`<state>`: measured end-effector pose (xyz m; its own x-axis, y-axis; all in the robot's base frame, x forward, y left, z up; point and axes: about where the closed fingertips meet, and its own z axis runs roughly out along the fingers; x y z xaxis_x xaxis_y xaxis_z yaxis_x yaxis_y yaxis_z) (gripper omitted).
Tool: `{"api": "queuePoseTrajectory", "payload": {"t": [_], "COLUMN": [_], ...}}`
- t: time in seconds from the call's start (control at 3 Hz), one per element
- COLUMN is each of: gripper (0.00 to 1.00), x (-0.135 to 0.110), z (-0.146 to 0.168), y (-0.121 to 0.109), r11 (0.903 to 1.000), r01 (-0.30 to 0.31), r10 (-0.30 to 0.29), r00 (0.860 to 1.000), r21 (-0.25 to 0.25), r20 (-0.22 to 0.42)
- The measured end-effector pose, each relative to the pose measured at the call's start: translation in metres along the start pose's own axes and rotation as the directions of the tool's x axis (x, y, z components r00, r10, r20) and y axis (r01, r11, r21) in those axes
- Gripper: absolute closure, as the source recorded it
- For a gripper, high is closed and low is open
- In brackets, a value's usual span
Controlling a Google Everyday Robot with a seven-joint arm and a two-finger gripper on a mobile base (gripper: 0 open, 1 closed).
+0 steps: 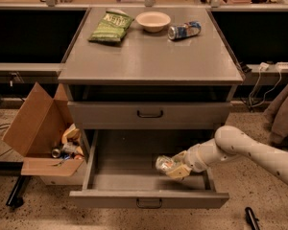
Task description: Place 7up can into middle drawer
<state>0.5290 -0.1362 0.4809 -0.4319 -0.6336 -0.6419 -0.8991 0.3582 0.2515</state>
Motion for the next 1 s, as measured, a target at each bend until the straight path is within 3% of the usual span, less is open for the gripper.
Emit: {"api": "queuePoseTrajectory", "payload": {"t": [1.0], "gripper": [0.04], "x": [-0.0016], "z": [0.0045], "y": [0.0042], "r11": [0.9998], "r01": [-0.014], "r10": [0.014], "r00": [1.000], "r21": [-0.011], "r20": [0.008]}}
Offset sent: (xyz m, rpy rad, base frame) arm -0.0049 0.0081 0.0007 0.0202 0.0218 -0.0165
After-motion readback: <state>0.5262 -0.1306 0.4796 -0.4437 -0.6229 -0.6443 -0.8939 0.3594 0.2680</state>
